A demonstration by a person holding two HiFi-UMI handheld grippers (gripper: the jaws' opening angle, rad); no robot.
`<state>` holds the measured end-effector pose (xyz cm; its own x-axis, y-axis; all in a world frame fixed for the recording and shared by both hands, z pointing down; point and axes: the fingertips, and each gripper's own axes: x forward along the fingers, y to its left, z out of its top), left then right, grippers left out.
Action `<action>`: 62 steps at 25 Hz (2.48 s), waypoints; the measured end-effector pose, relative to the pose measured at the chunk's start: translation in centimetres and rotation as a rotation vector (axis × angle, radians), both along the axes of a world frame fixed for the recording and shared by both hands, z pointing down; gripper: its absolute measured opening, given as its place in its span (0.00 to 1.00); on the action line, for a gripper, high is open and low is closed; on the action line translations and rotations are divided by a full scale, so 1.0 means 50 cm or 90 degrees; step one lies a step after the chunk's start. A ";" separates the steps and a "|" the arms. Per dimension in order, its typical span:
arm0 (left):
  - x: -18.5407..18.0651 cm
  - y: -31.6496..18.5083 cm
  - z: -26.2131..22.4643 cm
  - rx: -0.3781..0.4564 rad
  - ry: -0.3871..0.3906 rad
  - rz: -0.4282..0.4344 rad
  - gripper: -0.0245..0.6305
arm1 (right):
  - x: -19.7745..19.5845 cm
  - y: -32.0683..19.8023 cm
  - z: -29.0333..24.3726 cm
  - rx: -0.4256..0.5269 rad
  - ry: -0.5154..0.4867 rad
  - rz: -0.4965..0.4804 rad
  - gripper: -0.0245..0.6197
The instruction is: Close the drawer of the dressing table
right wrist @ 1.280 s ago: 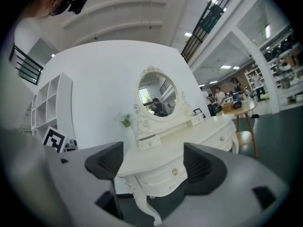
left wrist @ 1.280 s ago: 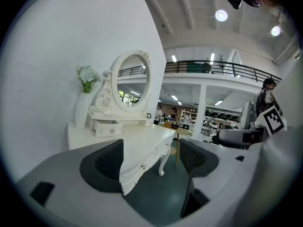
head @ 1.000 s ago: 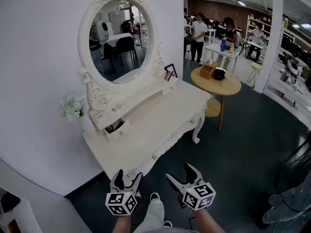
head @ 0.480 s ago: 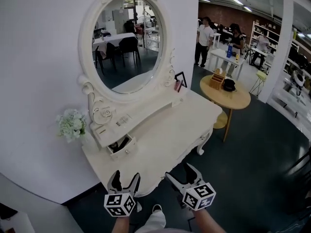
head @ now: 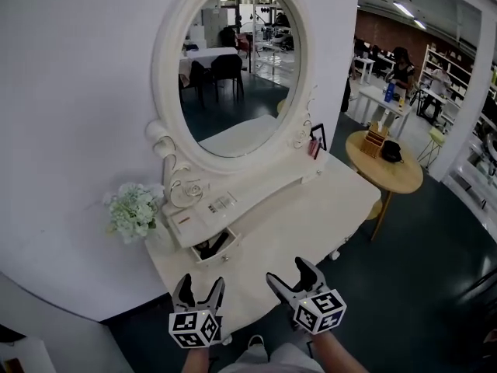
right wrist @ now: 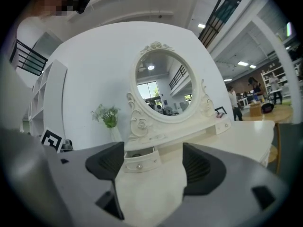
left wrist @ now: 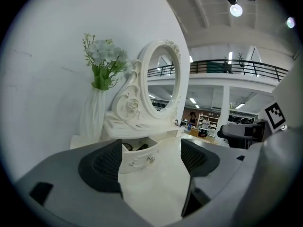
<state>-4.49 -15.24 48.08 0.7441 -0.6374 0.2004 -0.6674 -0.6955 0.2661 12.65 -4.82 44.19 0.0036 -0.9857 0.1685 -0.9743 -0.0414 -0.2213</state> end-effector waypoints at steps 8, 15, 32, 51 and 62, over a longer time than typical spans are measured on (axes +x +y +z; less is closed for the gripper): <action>0.007 -0.041 0.014 -0.008 -0.003 -0.032 0.61 | 0.010 -0.081 0.014 -0.008 0.006 -0.055 0.62; 0.028 -0.048 0.031 -0.028 -0.020 -0.076 0.61 | 0.028 -0.134 0.027 -0.023 0.013 -0.126 0.62; 0.033 -0.008 0.034 -0.026 -0.059 -0.230 0.61 | 0.013 -0.198 0.089 -0.039 0.017 -0.335 0.61; 0.021 -0.070 0.141 -0.073 -0.088 -0.237 0.60 | -0.018 -0.286 0.177 -0.090 0.061 -0.382 0.58; 0.019 -0.114 0.181 -0.083 -0.112 -0.233 0.60 | -0.019 -0.334 0.240 -0.131 0.091 -0.394 0.52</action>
